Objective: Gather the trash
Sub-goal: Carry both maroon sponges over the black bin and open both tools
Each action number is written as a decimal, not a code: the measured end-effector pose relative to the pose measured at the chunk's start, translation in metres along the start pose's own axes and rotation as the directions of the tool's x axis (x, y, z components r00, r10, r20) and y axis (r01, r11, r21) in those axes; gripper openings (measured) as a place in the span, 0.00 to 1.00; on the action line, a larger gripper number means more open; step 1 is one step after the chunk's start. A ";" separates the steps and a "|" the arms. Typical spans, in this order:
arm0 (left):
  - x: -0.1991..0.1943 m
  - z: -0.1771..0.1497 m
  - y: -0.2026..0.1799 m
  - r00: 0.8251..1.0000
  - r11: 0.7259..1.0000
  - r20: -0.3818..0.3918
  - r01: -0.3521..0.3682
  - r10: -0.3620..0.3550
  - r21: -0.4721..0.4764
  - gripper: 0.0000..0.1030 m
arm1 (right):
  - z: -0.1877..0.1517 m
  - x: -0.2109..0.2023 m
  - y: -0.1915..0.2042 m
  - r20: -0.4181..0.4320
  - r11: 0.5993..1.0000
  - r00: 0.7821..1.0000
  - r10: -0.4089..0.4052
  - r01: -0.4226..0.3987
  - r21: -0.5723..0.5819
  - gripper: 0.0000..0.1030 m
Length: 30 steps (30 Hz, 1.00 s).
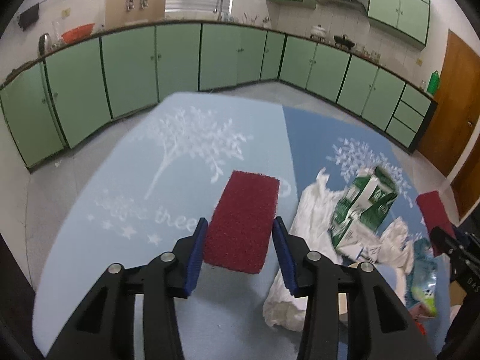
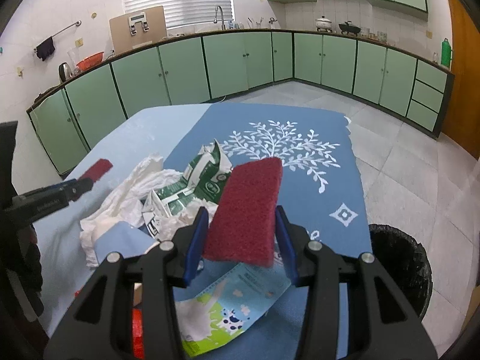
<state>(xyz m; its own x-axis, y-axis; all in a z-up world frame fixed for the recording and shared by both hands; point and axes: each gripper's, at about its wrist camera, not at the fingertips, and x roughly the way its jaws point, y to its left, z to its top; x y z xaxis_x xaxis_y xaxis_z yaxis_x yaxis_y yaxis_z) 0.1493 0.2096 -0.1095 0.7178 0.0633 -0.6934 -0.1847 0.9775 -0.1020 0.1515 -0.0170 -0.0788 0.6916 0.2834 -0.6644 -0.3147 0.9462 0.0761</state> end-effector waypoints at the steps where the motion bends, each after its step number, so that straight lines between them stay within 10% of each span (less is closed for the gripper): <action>1: -0.004 0.002 -0.002 1.000 1.000 0.009 0.003 -0.003 0.004 0.42 | 0.001 -0.002 0.001 0.005 1.000 1.000 0.001 -0.001 0.000 0.42; 30: -0.046 0.008 -0.178 0.957 0.937 0.047 0.270 -0.287 0.220 0.42 | -0.011 -0.096 -0.101 0.104 0.980 0.983 -0.153 0.137 0.141 0.42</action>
<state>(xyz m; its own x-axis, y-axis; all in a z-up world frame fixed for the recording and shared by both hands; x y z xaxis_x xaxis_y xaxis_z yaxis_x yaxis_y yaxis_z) 0.1547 0.0346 -0.0539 0.7714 -0.2104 -0.6005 0.1687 0.9776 -0.1258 0.1096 -0.1410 -0.0312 0.7955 0.1503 -0.5871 -0.1219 0.9886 0.0879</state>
